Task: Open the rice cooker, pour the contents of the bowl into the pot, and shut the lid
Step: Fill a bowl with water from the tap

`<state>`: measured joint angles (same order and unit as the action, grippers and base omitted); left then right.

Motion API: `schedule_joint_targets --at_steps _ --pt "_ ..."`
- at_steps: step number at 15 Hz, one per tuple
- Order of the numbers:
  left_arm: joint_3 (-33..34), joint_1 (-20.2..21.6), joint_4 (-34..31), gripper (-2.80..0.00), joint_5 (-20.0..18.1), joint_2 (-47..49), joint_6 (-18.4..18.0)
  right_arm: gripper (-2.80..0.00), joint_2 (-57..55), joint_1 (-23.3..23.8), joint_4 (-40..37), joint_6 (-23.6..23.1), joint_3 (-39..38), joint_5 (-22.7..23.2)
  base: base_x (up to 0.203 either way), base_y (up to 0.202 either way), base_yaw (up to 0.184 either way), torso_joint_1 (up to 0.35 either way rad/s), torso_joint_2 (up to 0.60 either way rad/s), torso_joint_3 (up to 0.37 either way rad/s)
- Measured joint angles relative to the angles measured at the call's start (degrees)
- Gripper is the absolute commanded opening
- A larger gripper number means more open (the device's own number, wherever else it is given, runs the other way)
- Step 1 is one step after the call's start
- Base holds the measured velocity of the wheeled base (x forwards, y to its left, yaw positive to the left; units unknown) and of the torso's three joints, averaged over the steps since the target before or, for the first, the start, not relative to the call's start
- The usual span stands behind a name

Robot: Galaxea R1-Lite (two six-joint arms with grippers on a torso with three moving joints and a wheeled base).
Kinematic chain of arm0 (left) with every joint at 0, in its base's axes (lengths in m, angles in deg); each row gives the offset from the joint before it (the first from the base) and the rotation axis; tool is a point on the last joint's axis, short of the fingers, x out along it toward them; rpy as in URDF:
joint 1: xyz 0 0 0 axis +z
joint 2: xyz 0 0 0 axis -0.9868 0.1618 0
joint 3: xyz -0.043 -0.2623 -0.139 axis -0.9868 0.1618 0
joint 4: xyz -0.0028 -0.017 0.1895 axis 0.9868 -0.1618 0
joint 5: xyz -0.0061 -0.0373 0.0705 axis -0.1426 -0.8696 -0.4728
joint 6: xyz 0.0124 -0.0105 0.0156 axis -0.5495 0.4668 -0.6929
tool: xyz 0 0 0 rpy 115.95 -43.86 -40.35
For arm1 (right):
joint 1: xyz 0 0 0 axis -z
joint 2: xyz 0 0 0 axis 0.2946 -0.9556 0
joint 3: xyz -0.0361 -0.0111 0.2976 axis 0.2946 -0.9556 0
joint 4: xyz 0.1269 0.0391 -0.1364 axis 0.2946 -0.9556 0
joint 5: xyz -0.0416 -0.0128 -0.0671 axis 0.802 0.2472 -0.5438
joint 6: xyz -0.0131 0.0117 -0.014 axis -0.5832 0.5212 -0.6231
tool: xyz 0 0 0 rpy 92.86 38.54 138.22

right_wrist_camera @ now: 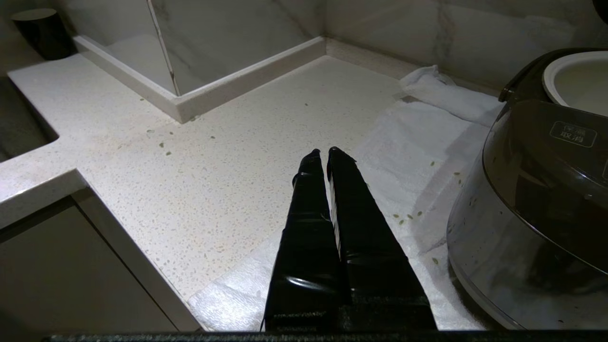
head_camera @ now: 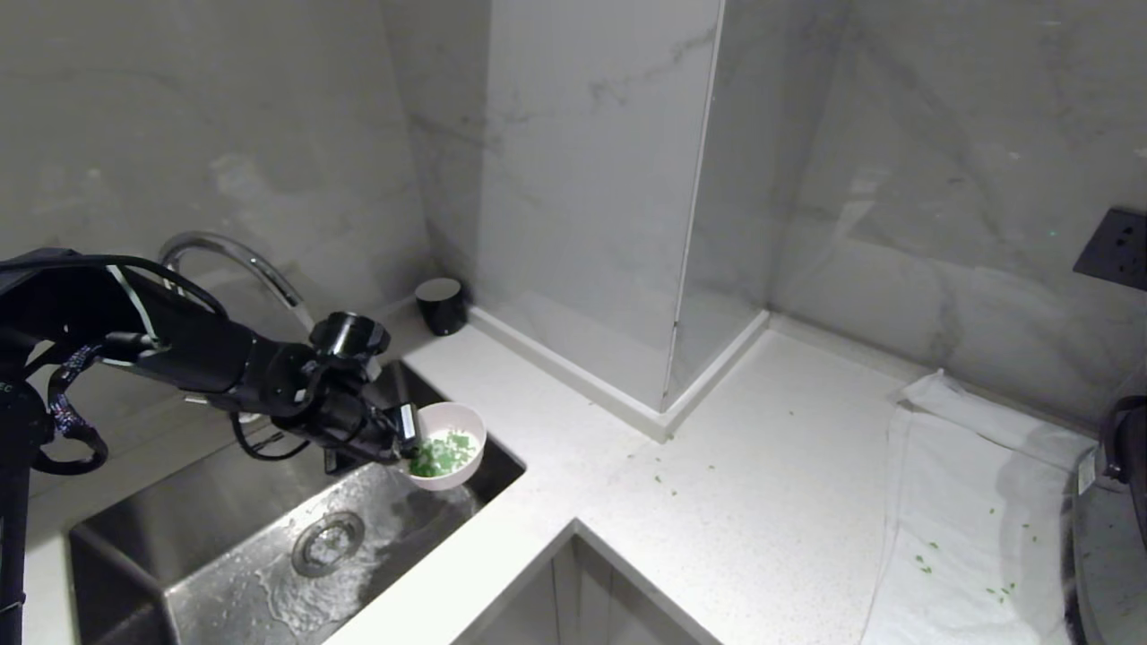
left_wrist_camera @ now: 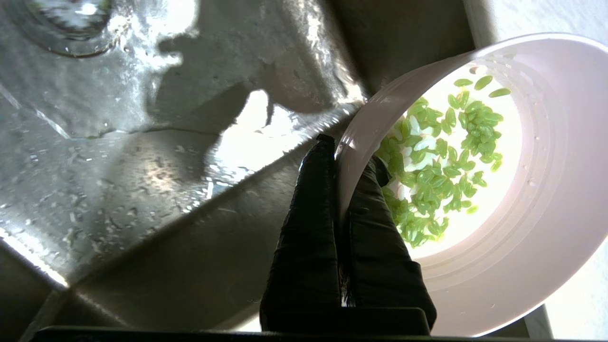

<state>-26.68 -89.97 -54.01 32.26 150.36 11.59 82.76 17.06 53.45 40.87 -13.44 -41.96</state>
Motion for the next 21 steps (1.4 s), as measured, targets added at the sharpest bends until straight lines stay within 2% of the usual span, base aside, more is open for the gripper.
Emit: schedule_joint_targets --at_steps 4,14,21 --pt "0.43 4.15 0.04 -2.8 -0.03 -0.23 -1.78 -2.8 0.0 0.0 0.02 0.0 0.0 -0.02 0.0 0.0 0.0 0.0 0.0 0.0" --pt "-4.36 12.84 0.22 -2.8 0.33 2.83 -2.02 -2.8 0.0 0.0 0.02 0.03 -0.02 -0.01 0.0 0.0 0.0 0.0 0.0 0.0" --pt "-7.81 15.36 0.2 -2.8 0.3 5.86 -1.89 -2.8 0.0 0.0 0.02 0.0 -0.01 -0.03 0.0 0.0 0.0 0.0 0.0 0.0"
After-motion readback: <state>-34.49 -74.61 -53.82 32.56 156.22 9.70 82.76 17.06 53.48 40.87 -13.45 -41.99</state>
